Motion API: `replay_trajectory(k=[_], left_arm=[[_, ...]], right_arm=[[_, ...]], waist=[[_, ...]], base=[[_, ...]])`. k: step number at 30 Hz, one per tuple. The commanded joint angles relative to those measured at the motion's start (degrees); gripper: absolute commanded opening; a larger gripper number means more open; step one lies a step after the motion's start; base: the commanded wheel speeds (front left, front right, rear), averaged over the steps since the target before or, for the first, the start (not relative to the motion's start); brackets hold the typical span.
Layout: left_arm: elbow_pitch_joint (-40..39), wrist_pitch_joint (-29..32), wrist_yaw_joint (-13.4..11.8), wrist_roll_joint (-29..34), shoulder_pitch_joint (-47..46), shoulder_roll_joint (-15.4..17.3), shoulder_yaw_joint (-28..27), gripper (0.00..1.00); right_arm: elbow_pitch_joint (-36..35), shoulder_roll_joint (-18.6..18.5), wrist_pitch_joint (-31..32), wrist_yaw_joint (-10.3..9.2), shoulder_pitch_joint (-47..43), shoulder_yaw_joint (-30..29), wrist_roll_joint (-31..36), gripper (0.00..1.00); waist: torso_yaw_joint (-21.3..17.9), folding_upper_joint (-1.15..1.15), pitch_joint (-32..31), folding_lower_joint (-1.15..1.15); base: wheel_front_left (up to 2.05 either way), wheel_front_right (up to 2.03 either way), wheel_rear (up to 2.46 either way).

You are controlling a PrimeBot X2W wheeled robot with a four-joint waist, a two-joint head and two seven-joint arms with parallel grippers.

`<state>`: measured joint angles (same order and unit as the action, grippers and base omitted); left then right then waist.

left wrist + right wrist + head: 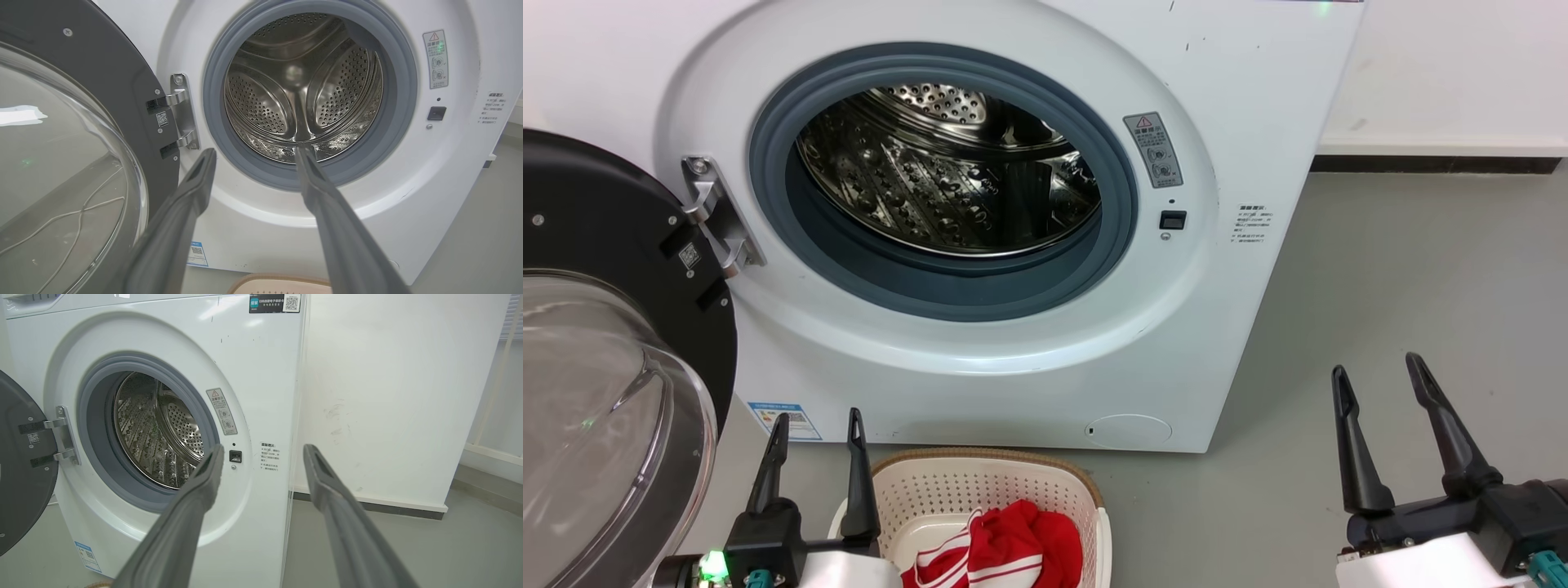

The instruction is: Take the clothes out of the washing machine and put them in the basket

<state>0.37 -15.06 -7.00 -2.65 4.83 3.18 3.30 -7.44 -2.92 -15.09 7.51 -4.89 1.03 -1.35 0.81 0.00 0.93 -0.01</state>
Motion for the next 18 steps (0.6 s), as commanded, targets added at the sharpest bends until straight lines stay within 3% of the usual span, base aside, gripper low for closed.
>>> replay_trajectory(k=[1, 18], left_arm=[[0.0, -0.2, 0.2, 0.5, 0.9, -0.1, -0.4, 1.0], [0.8, -0.2, 1.4, 0.4, 1.1, -0.3, -1.4, 1.0]], right_arm=[[0.1, 0.1, -0.1, -0.04, -0.9, 0.1, -0.2, 1.0], [0.7, 0.1, -0.1, -0.04, -1.4, 0.3, -0.7, 1.0]], waist=[[-0.2, 0.0, -0.3, 0.01], [-0.8, 0.0, -0.8, 0.01]], base=[[0.0, 0.0, 0.0], [0.0, 0.0, 0.0]])
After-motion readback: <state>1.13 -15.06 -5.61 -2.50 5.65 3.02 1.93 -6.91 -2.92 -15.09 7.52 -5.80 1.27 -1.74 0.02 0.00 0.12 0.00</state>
